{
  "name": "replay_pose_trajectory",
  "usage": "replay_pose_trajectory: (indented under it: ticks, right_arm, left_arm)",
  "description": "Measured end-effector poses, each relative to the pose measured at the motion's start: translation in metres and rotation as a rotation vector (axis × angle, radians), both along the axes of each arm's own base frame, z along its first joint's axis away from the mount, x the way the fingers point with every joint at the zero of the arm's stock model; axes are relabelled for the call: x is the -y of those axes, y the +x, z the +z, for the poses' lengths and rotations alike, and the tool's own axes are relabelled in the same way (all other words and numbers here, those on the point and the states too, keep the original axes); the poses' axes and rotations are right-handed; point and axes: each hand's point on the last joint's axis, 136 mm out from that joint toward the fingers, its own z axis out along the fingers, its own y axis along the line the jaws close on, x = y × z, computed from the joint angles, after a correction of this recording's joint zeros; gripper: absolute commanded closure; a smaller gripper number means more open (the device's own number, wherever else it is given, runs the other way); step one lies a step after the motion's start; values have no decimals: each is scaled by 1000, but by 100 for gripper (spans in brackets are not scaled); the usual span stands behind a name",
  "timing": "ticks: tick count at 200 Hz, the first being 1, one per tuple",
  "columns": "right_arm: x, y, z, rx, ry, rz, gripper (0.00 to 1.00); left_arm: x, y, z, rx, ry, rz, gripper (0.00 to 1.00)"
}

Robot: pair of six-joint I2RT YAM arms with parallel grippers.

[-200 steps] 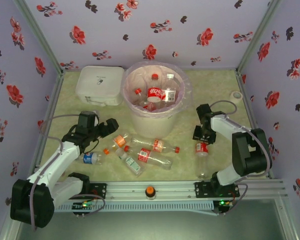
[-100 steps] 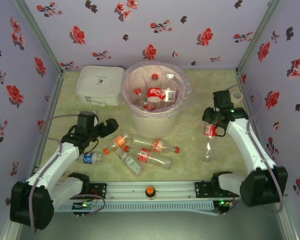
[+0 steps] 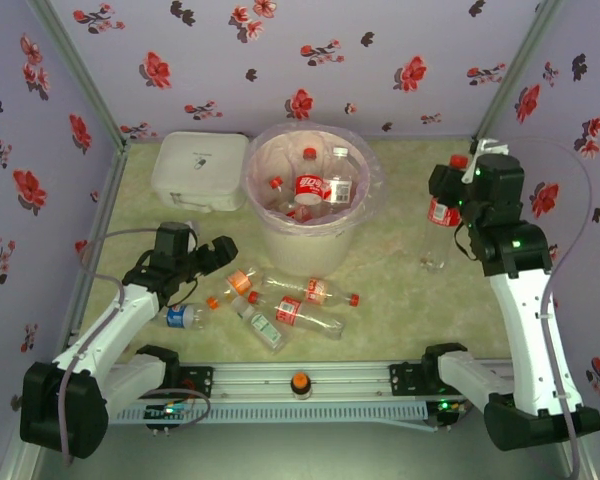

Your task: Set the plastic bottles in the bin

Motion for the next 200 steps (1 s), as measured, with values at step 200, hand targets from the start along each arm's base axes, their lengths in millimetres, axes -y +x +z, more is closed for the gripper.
replay_pose_trajectory:
  ticks: [200]
  right_arm:
    - [-233, 72, 129, 350, 298, 675, 100]
  left_arm:
    - [-2, -10, -8, -8, -16, 8, 6]
